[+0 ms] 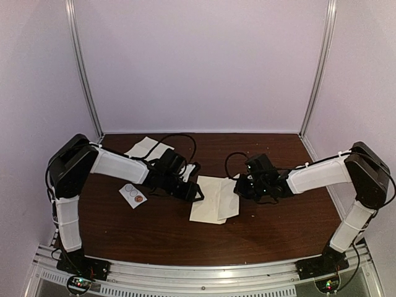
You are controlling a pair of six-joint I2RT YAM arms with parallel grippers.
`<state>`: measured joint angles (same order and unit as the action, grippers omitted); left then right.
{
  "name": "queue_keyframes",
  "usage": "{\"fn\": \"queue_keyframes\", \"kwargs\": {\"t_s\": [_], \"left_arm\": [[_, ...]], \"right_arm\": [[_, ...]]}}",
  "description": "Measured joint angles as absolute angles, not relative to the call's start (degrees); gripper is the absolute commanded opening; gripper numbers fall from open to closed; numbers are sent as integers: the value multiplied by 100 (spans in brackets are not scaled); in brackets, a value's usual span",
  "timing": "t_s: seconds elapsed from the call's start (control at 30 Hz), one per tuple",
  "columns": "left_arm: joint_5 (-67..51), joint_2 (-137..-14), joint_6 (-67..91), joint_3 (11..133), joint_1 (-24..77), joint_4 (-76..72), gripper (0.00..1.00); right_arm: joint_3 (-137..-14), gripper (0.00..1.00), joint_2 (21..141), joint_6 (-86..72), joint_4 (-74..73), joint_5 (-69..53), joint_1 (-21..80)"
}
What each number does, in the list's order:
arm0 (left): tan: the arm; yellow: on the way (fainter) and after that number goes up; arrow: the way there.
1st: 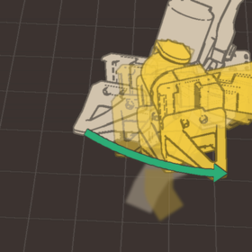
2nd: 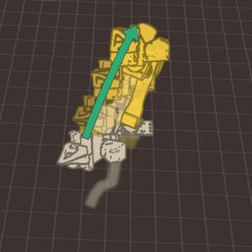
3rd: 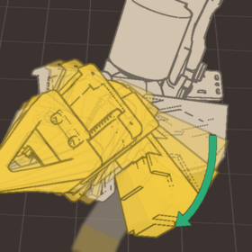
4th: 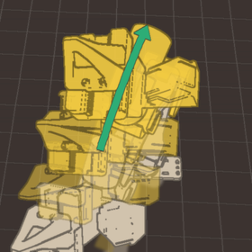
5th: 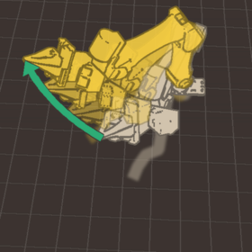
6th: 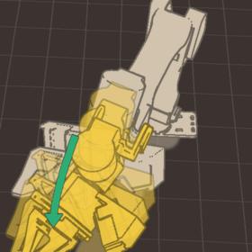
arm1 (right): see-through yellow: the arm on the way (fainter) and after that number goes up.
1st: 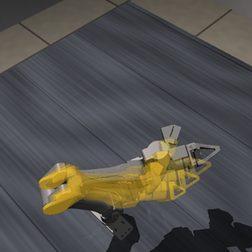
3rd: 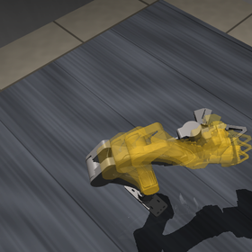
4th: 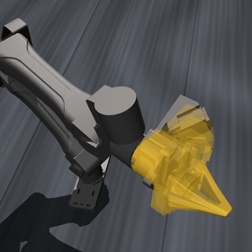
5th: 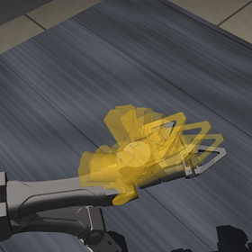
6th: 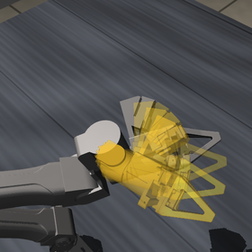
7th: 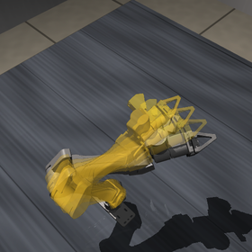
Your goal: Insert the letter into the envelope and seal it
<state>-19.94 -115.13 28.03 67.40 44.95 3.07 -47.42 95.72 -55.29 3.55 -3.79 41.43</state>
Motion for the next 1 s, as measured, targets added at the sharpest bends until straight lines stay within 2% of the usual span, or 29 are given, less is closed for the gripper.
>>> {"fn": "queue_keyframes", "kwargs": {"t_s": [1.0], "left_arm": [[-2224,-11587,2849,6796,4466,287,53]], "right_arm": [[-4831,0,10134,-5535,508,-429,4136]]}}
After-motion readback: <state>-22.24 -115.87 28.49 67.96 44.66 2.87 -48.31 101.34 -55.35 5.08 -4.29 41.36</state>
